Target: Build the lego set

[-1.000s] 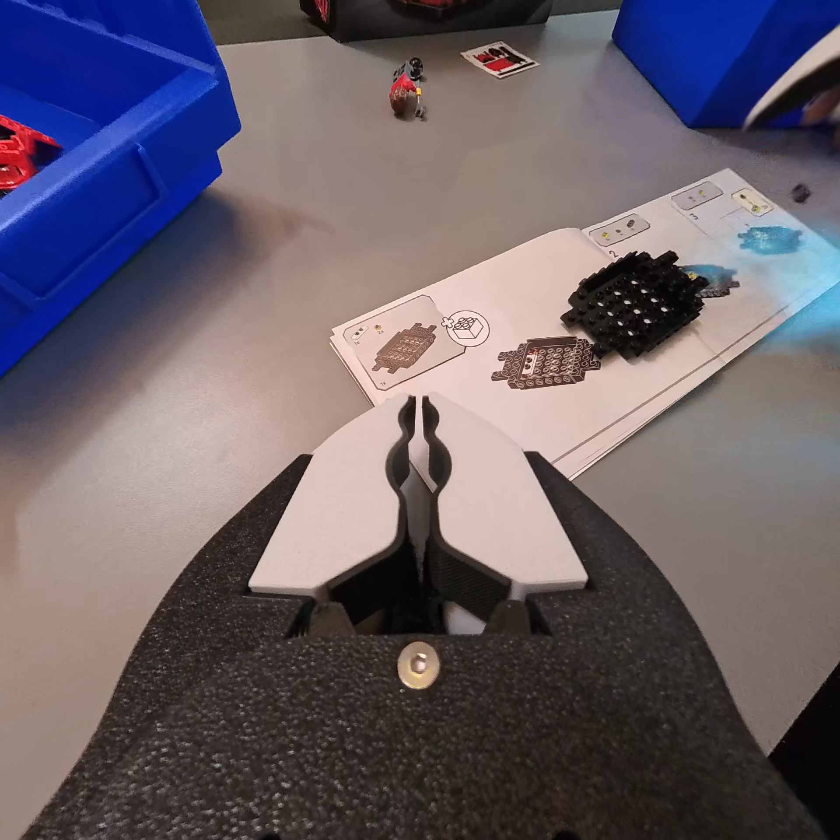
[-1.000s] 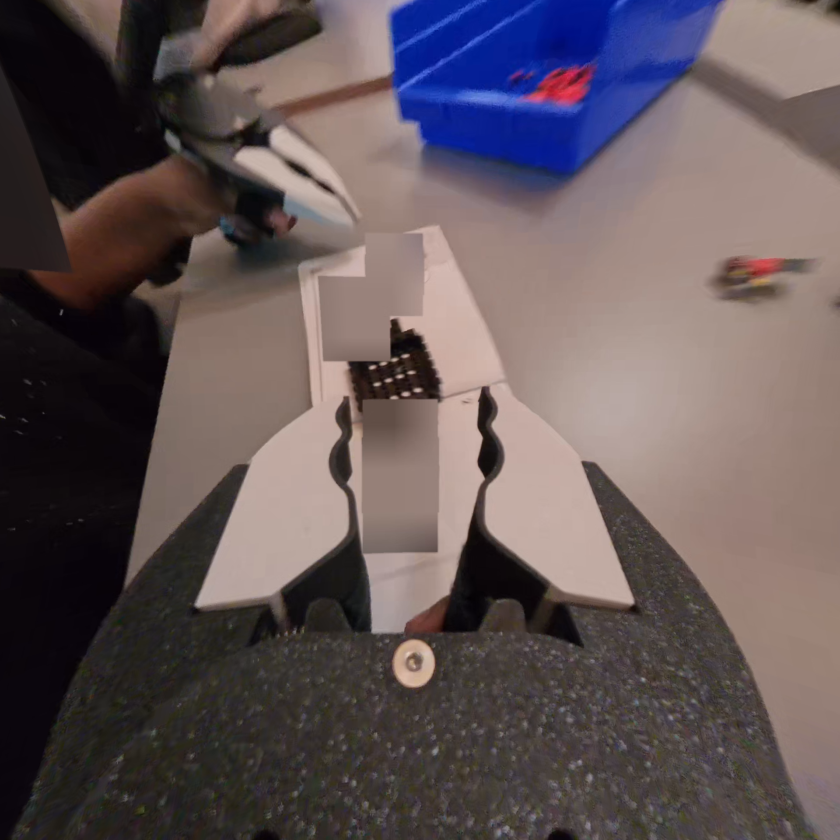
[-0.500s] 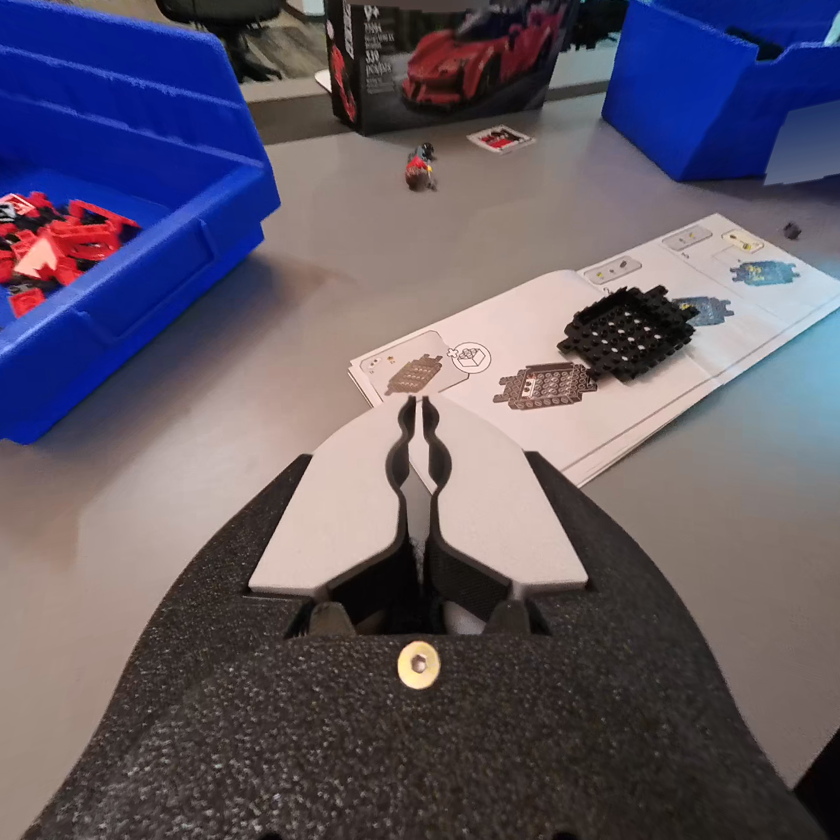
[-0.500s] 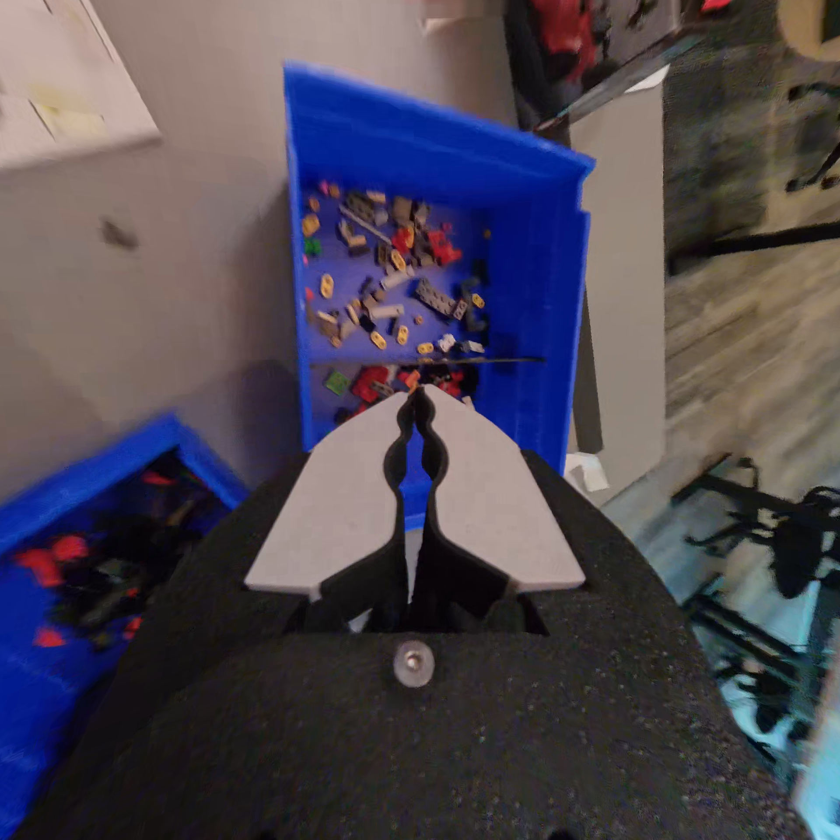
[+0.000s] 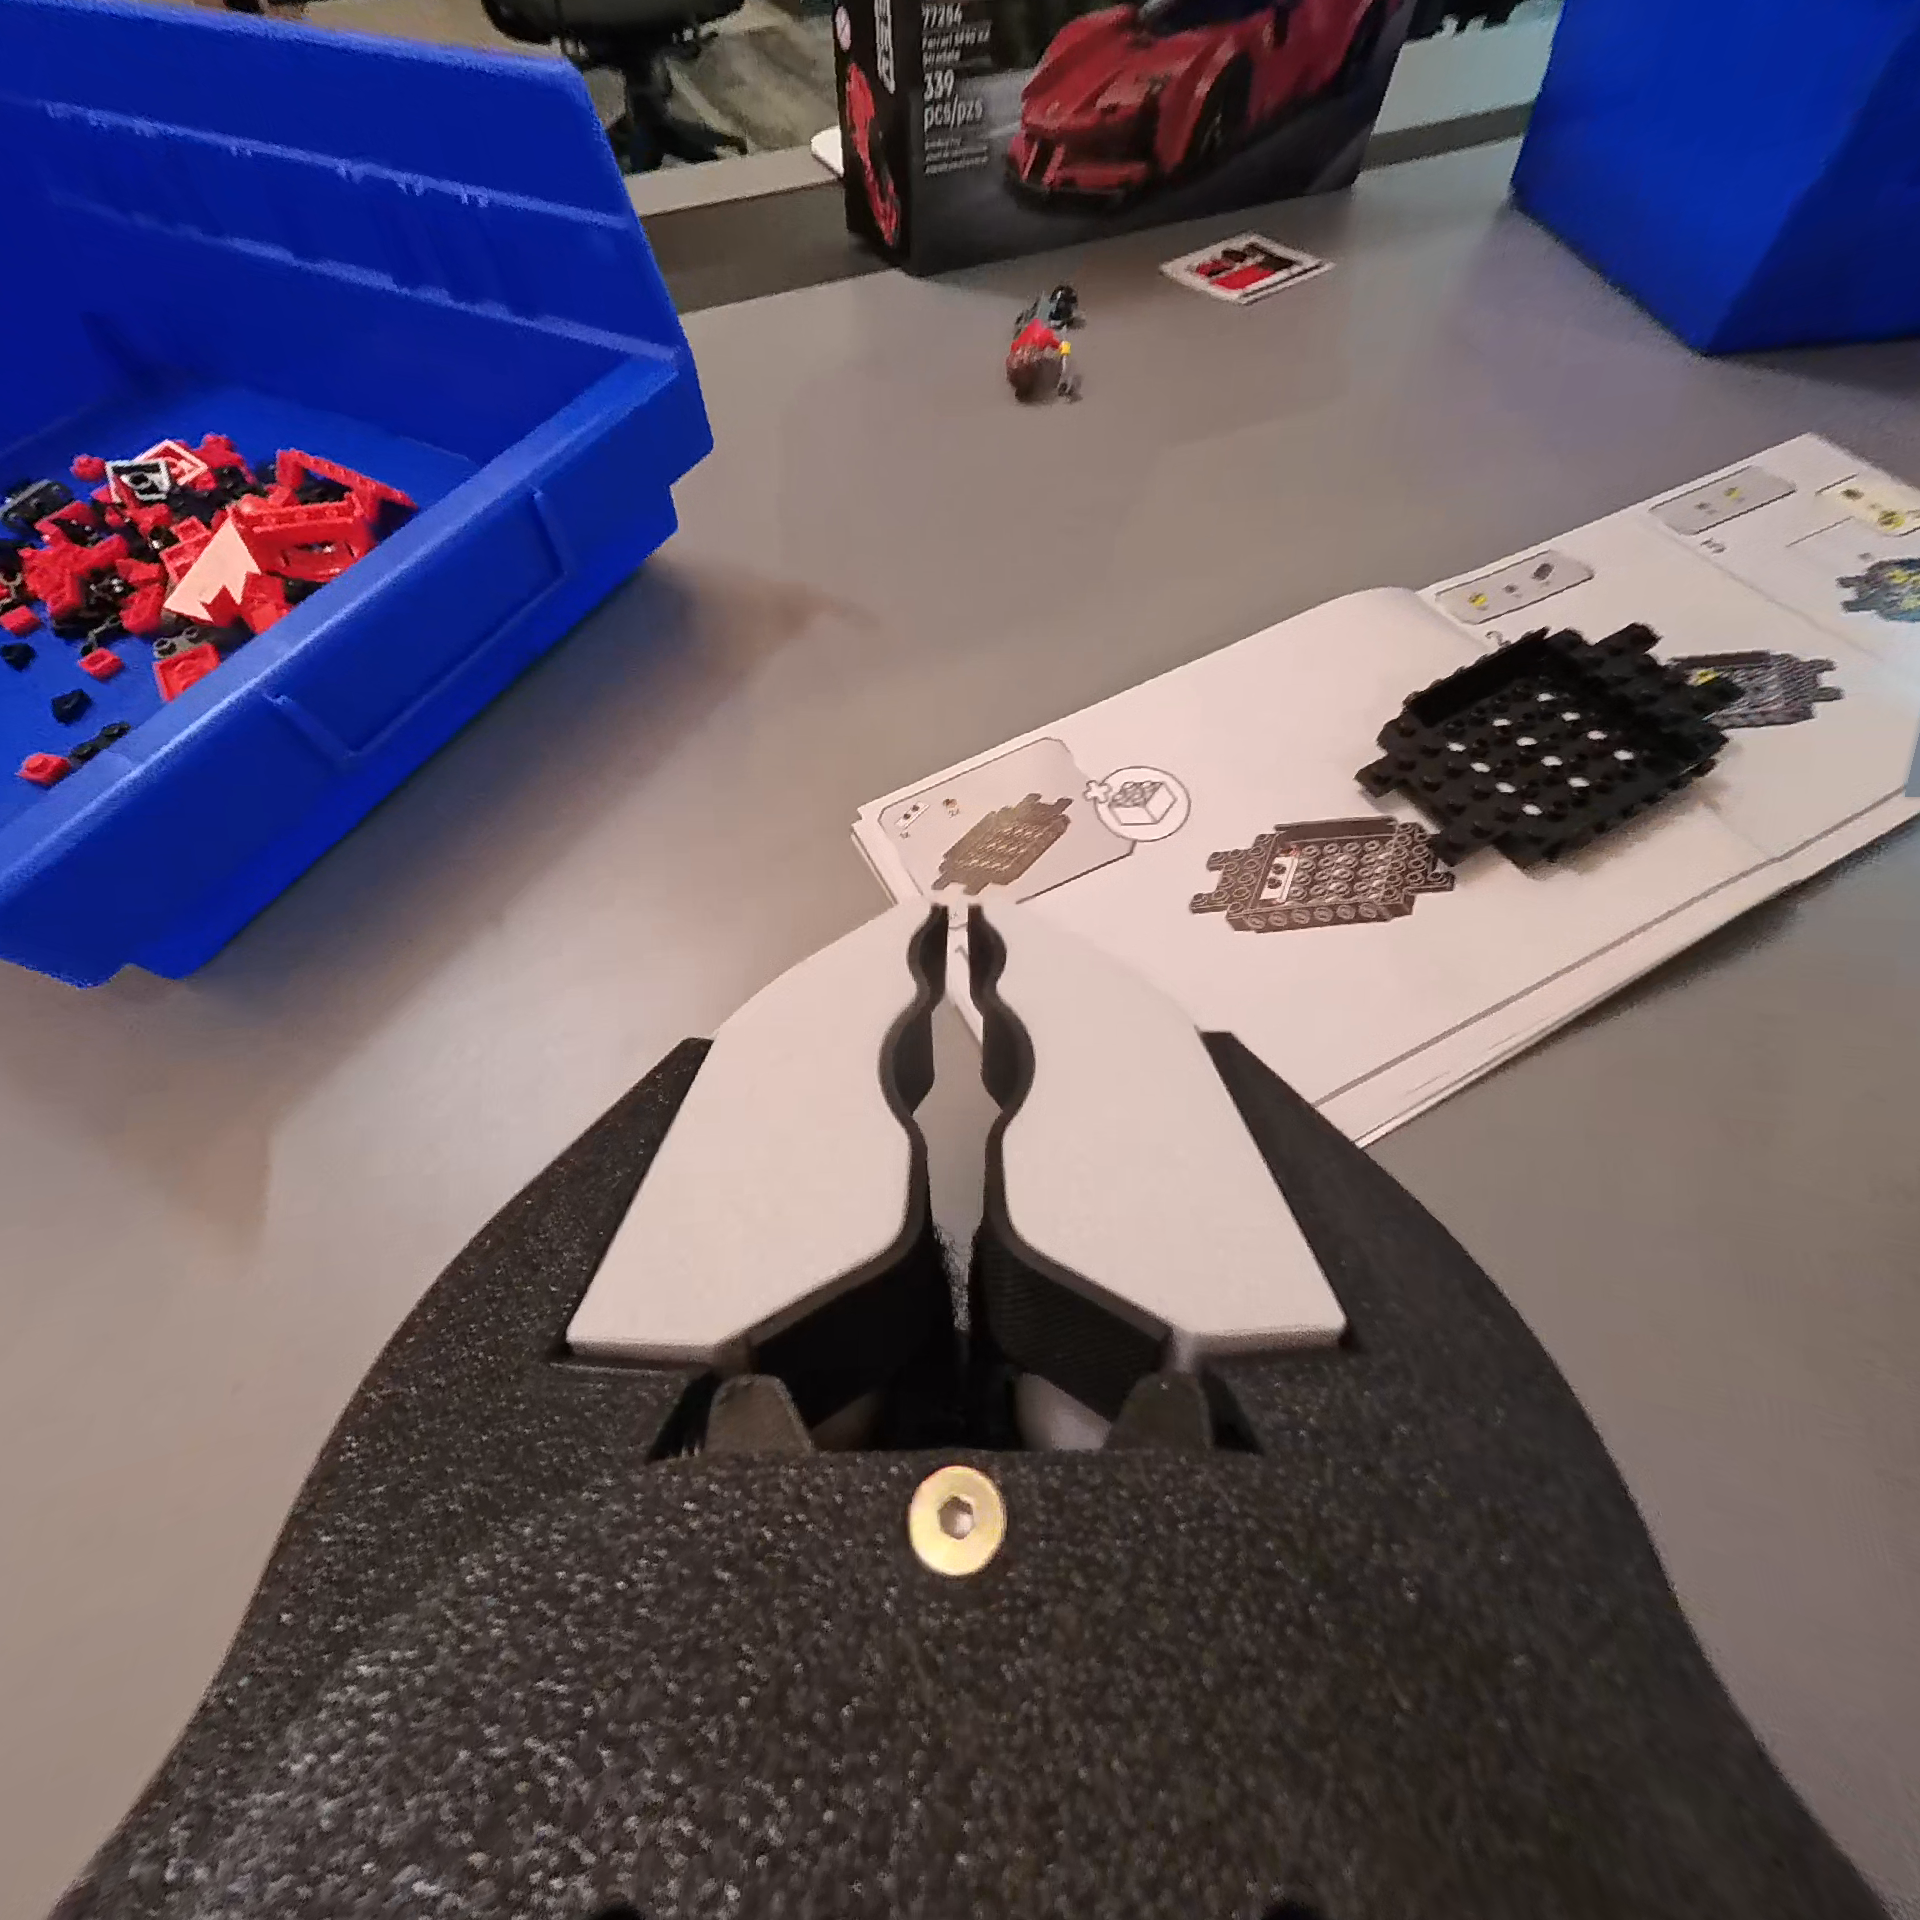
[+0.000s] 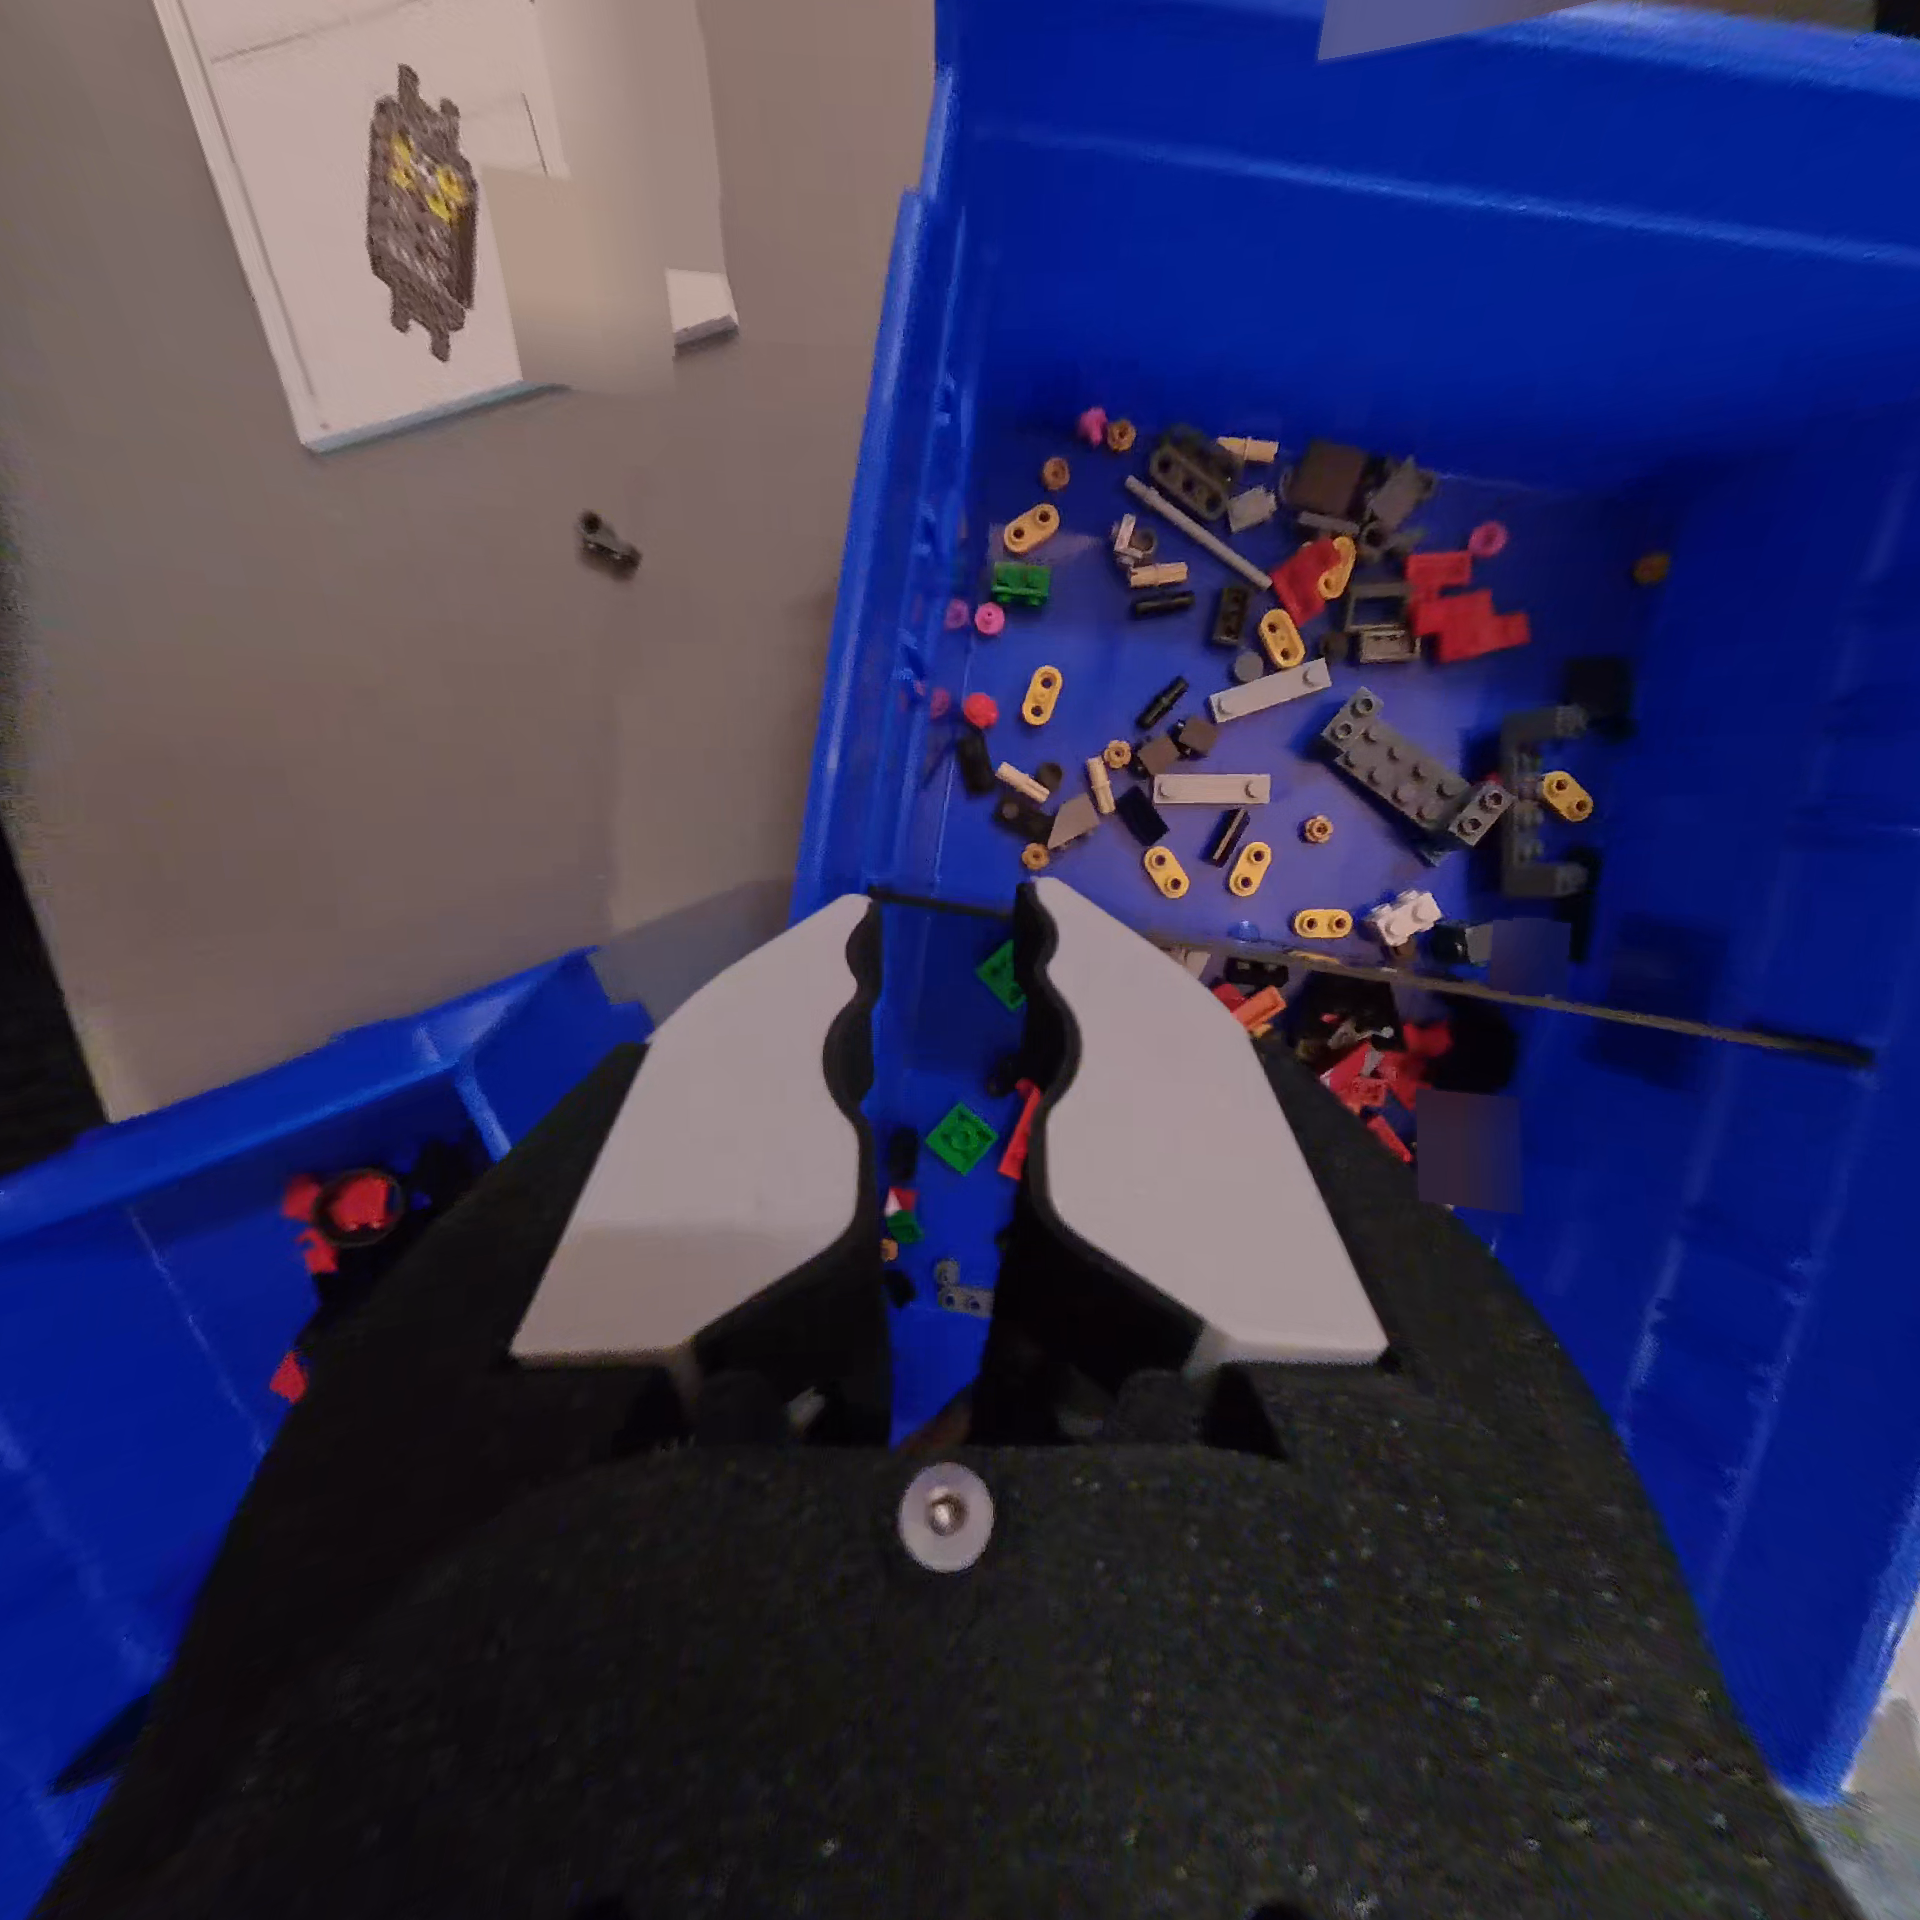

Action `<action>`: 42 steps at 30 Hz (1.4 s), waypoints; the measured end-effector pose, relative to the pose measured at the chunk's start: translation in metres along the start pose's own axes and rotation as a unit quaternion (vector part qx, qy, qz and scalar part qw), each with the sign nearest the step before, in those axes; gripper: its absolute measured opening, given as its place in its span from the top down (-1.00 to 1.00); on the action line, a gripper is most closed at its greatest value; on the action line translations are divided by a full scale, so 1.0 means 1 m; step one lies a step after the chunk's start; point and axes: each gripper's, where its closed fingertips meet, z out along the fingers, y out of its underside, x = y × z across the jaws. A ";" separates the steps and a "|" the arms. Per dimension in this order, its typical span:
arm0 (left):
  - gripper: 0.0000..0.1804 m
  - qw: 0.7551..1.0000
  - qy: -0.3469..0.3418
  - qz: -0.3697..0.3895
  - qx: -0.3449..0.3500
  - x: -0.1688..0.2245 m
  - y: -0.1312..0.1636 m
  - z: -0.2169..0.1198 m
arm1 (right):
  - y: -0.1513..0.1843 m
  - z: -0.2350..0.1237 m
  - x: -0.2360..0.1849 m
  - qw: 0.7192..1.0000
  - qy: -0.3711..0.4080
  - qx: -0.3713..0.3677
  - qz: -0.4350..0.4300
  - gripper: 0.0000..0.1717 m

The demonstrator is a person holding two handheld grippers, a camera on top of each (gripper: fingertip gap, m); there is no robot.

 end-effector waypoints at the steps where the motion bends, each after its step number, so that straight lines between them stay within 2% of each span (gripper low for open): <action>1: 0.97 1.000 -0.003 0.001 -0.010 0.000 0.002 0.002 | 0.000 0.003 0.001 1.000 0.001 -0.006 -0.011 0.71; 3: 0.97 0.999 -0.009 0.005 -0.030 -0.001 0.007 0.006 | -0.006 0.005 0.001 0.999 -0.007 0.010 -0.036 0.71; 7: 0.97 0.999 -0.019 0.019 -0.046 -0.001 0.011 0.008 | -0.027 0.001 0.003 0.997 -0.037 0.064 -0.032 0.68; 16: 0.94 0.999 0.004 0.028 -0.031 0.006 0.007 0.006 | -0.036 0.023 0.023 0.996 -0.002 -0.009 -0.094 0.55; 24: 0.91 0.999 0.002 0.052 -0.010 0.010 0.003 0.002 | -0.042 0.028 0.034 0.996 0.016 -0.038 -0.075 0.43; 32: 0.83 0.998 0.008 0.058 -0.010 0.013 0.003 0.001 | -0.044 0.022 0.034 0.998 0.040 -0.026 -0.044 0.40; 36: 0.80 0.999 0.014 0.049 -0.007 0.012 0.002 0.001 | -0.045 0.024 0.030 1.000 0.021 0.002 -0.012 0.31; 40: 0.79 0.999 0.018 0.044 -0.007 0.012 0.002 0.001 | -0.069 0.016 0.016 0.993 -0.041 0.104 0.024 0.36; 42: 0.78 0.999 0.018 0.045 -0.010 0.013 0.003 0.001 | -0.077 0.012 0.006 0.988 -0.075 0.131 0.036 0.37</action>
